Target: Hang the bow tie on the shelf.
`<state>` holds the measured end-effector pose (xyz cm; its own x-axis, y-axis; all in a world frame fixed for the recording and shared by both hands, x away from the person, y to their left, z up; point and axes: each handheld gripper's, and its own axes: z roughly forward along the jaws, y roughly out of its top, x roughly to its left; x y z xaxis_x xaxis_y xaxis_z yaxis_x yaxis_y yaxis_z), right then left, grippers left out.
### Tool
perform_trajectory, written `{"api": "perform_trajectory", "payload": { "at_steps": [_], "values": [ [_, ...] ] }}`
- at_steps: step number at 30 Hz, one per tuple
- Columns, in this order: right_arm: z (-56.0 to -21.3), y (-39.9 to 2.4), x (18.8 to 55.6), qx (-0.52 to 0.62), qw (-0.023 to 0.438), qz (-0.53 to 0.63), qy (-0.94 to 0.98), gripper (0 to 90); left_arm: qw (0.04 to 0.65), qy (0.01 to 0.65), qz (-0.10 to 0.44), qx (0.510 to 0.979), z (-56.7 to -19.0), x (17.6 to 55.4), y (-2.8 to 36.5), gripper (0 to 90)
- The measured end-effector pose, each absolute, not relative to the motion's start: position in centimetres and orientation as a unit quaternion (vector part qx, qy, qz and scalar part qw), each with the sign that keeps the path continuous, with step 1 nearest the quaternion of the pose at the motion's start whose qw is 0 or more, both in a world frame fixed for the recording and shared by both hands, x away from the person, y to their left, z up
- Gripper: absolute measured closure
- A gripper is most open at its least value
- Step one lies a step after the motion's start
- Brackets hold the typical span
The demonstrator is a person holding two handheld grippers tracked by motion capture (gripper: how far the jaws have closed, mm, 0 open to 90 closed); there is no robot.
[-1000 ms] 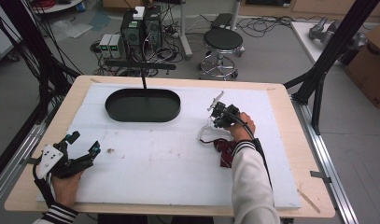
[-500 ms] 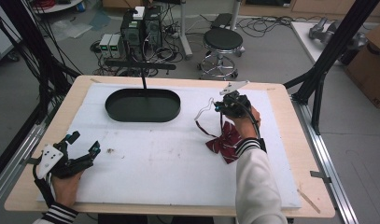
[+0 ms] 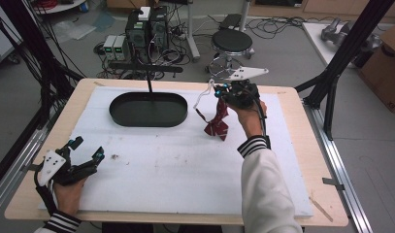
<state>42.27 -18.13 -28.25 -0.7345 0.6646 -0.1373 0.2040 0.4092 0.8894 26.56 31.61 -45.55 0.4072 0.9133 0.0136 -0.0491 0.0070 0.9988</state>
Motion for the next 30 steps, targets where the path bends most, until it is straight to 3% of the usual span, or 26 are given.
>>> {"api": "perform_trajectory", "payload": {
  "at_steps": [10,30],
  "values": [
    [-26.2,-14.0,42.9,0.254,0.253,0.495,0.791,86.0,0.604,0.371,0.398,0.582,-45.5,26.6,31.6,16.2],
    [-25.5,-9.1,45.4,0.260,0.273,0.517,0.769,86.0,0.606,0.371,0.397,0.581,-45.6,26.6,31.6,16.3]
  ]
}}
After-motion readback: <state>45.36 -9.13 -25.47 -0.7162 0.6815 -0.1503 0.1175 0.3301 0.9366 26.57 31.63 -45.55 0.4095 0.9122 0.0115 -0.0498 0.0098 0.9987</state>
